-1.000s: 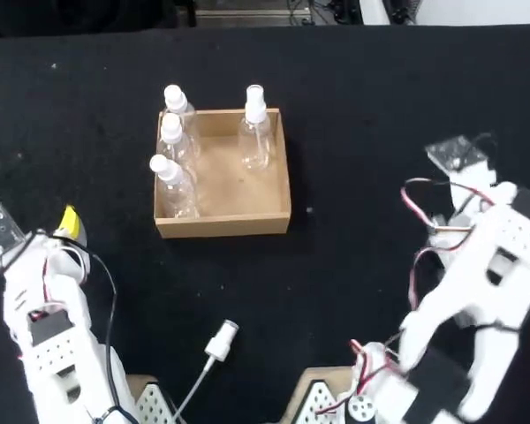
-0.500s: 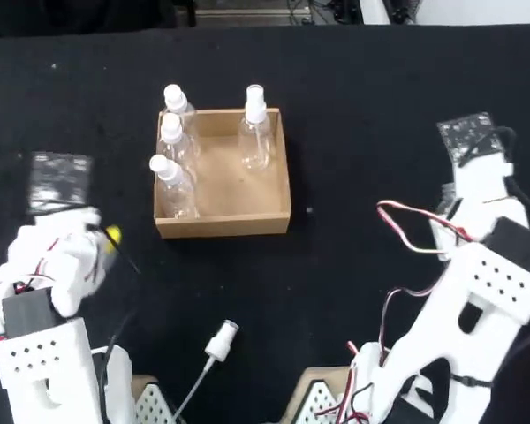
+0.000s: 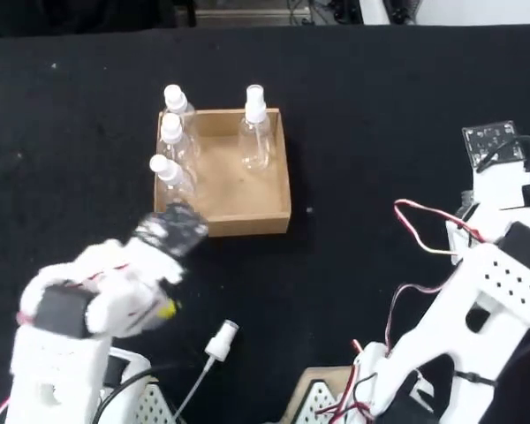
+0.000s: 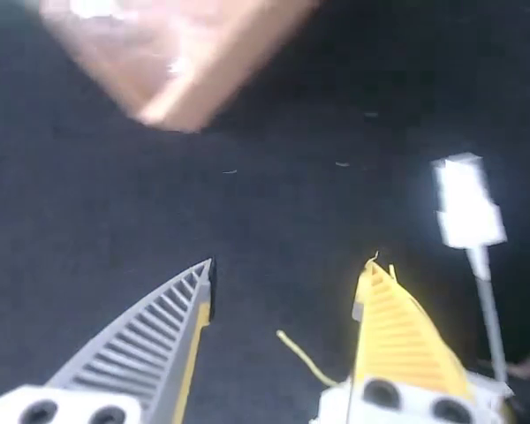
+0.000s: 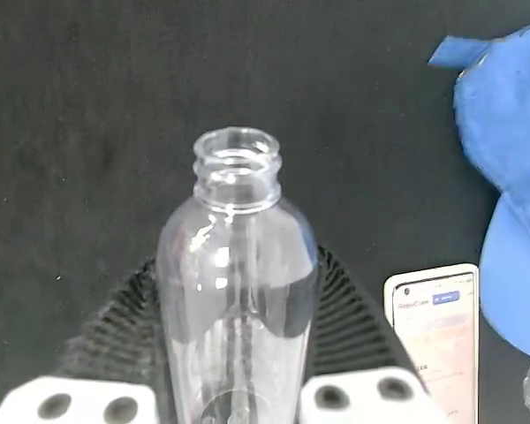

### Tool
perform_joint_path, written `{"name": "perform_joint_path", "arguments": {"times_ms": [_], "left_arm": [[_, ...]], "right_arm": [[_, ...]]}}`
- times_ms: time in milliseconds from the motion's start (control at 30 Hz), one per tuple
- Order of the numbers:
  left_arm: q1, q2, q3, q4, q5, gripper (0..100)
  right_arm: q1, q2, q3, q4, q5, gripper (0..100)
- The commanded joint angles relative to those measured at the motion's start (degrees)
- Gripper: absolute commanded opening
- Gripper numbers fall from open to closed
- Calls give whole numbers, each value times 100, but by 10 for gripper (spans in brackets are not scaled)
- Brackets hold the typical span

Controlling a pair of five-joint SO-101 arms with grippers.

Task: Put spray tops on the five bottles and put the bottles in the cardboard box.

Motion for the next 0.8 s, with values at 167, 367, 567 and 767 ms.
{"name": "perform_joint_path", "arguments": {"times_ms": [167, 367, 567, 767], "left_arm": [[1877, 1451, -40, -589, 1152, 245], [3187, 2171, 127, -1055, 1714, 245], [3398, 2400, 857, -1749, 1864, 245], [3398, 2400, 1086, -2101, 2075, 250]], "right_arm": [[360, 136, -48, -97, -9, 11], [448, 110, 75, -105, -9, 11], [413, 110, 303, -132, -9, 11], [404, 110, 312, -132, 0, 11]]}}
